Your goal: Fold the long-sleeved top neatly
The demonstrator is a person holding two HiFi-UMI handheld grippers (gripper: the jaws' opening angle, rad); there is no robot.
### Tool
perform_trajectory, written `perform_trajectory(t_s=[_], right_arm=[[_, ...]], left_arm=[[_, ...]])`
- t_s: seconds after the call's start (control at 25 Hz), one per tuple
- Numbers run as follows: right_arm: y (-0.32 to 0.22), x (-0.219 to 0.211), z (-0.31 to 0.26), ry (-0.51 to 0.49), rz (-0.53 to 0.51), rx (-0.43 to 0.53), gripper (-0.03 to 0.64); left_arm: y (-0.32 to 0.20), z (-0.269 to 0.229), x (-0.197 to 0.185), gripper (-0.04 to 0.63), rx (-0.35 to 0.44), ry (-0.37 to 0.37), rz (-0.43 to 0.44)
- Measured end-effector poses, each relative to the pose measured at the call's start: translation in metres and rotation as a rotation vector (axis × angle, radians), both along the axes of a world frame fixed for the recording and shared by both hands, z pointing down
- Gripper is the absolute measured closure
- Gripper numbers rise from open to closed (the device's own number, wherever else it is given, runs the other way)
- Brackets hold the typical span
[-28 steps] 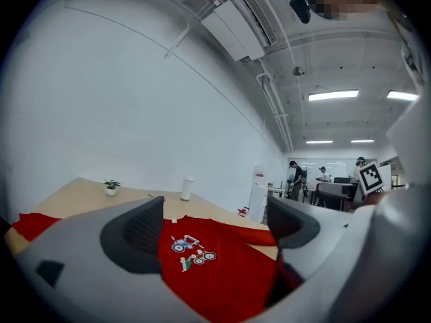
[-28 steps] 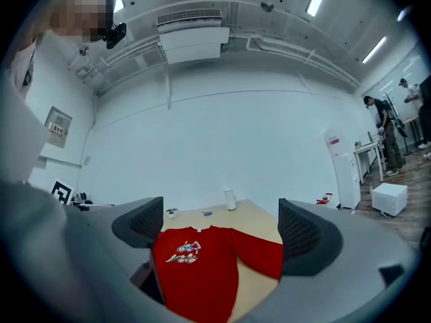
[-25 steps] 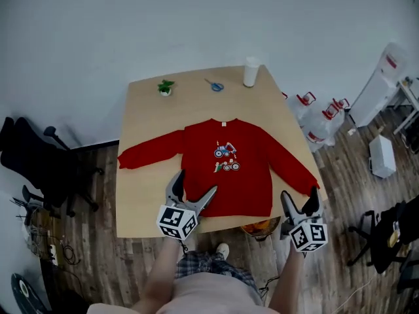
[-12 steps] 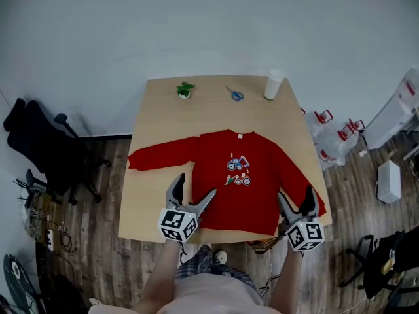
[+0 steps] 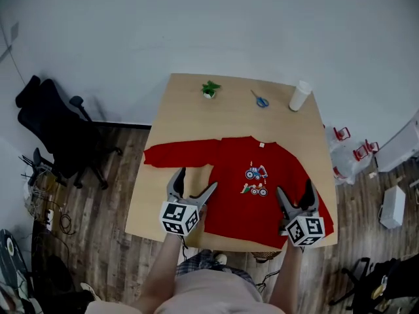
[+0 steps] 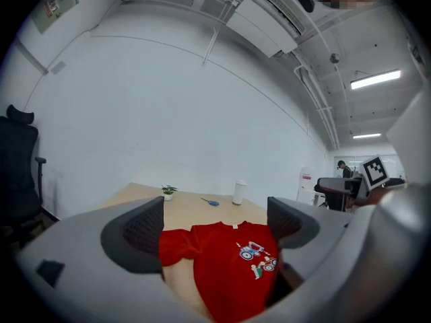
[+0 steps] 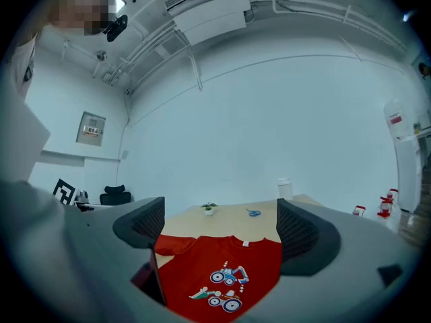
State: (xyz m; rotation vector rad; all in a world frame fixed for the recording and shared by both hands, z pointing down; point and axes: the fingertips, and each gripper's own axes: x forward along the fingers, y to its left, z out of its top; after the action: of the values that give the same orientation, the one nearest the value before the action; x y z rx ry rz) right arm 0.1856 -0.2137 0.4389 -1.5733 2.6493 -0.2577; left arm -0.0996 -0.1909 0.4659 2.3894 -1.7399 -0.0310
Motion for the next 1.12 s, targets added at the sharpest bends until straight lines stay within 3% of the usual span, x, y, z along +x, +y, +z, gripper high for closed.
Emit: perform_trajectory(t_s=[0.4, 0.64, 1.12], right_arm=[[-0.057, -0.126, 0.014, 0.002, -0.221, -0.032, 0.118], [-0.084, -0.217, 0.033, 0.024, -0.355, -0.077, 0.124], [-0.121, -0.347, 0.082, 0.101, -0.533, -0.168, 0.132]], left_arm=[[-0.016, 0.026, -0.108, 0.132, -0.071, -0.003, -0.219], [-0.030, 0.048, -0.161, 0.132, -0.134, -0.043, -0.297], [-0.061, 0.126, -0.256, 0.133, -0.350, -0.030, -0.504]])
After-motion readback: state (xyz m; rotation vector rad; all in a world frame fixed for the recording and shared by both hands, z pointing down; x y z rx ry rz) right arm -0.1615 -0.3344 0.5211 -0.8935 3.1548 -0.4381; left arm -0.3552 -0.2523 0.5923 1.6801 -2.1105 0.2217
